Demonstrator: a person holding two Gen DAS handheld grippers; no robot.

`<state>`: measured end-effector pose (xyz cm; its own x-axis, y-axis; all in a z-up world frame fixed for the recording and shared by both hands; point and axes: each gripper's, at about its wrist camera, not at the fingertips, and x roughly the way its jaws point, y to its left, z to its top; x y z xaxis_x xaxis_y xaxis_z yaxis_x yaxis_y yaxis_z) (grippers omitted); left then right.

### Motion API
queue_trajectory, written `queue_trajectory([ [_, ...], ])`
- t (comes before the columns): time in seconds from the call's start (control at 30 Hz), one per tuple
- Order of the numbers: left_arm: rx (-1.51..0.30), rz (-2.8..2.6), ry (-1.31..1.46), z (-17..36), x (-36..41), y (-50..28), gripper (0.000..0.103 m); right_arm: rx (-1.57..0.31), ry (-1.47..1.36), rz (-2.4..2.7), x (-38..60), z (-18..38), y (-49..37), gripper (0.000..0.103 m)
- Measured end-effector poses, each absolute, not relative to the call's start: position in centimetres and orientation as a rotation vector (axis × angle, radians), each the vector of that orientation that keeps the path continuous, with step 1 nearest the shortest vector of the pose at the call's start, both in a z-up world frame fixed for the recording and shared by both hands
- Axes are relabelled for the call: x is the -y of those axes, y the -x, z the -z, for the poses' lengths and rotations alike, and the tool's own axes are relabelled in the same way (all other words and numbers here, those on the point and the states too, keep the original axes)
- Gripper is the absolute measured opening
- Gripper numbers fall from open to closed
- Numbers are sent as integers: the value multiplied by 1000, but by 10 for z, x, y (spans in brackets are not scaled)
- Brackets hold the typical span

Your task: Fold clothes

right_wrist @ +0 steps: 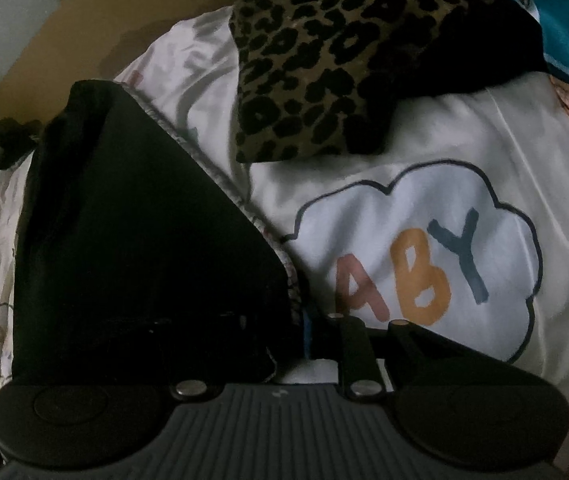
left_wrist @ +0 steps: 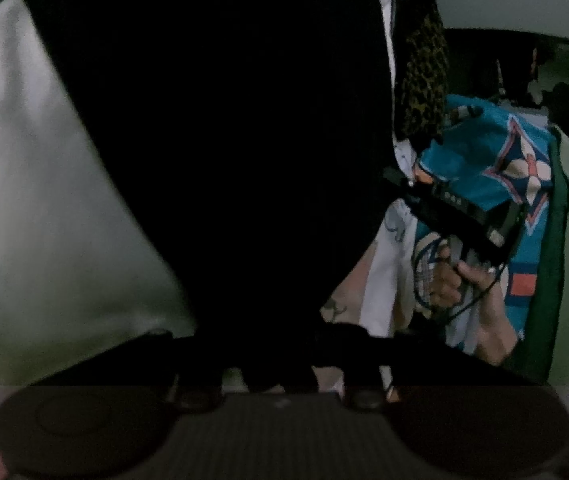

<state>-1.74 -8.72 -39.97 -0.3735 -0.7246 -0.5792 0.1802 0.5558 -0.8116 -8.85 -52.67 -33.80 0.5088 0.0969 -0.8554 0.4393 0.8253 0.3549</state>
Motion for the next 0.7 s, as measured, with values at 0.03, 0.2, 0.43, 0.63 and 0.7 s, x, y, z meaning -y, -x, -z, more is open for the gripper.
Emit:
queue_trajectory([
  [0.03, -1692, 1035, 443, 400, 88, 18, 16, -1034, -571, 217, 524, 337, 87, 19],
  [0.2, -1659, 1063, 375, 392, 88, 19, 10, -1041, -501, 211, 516, 332, 84, 10],
  [0.43, -1638, 1107, 371, 371, 78, 12, 9, -1010, -504, 221, 508, 315, 92, 9],
  [0.63, -1646, 1108, 414, 364, 74, 8, 8, -979, -545, 222, 507, 304, 99, 8],
  [0.7, -1657, 1105, 425, 362, 74, 5, 8, -979, -567, 220, 507, 302, 100, 8],
])
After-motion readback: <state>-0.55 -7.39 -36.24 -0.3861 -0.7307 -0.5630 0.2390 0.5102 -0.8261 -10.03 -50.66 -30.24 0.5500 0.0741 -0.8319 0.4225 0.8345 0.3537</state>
